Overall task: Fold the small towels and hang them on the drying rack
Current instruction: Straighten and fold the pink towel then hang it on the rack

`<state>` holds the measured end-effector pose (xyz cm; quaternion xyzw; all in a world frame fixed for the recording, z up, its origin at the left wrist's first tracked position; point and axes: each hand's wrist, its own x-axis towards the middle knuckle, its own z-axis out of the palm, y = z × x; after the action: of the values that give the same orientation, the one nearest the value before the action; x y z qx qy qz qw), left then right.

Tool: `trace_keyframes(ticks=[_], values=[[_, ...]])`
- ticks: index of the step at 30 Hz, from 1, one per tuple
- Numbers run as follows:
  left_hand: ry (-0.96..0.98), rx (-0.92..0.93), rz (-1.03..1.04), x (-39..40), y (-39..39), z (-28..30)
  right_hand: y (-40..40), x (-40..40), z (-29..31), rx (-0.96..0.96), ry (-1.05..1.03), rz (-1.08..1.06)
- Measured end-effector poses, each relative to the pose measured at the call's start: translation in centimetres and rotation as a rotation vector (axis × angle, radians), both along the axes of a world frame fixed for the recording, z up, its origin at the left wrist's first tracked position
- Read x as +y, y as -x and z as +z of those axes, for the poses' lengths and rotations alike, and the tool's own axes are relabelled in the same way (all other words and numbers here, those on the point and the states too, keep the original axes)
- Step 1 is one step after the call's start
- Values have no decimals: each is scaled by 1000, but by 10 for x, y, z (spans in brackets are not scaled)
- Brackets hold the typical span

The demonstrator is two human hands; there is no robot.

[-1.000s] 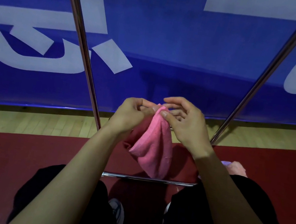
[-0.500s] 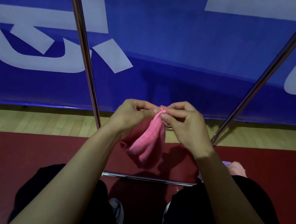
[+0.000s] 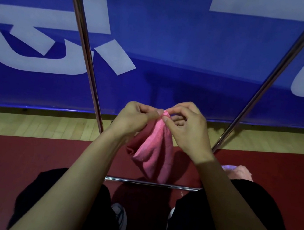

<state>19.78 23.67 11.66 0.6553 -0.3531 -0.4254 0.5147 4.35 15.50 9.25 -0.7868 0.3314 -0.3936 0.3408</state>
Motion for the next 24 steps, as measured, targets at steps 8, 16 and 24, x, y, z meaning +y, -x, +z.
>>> trace_keyframes(ticks=[8,16,24], values=[[-47,-226,36,8,1,15,7,-7,-3,117,-148,78],[-33,-315,19,8,-2,15,9,-7,4,78,-186,82],[155,-402,-138,7,-3,7,9,-9,1,66,-261,100]])
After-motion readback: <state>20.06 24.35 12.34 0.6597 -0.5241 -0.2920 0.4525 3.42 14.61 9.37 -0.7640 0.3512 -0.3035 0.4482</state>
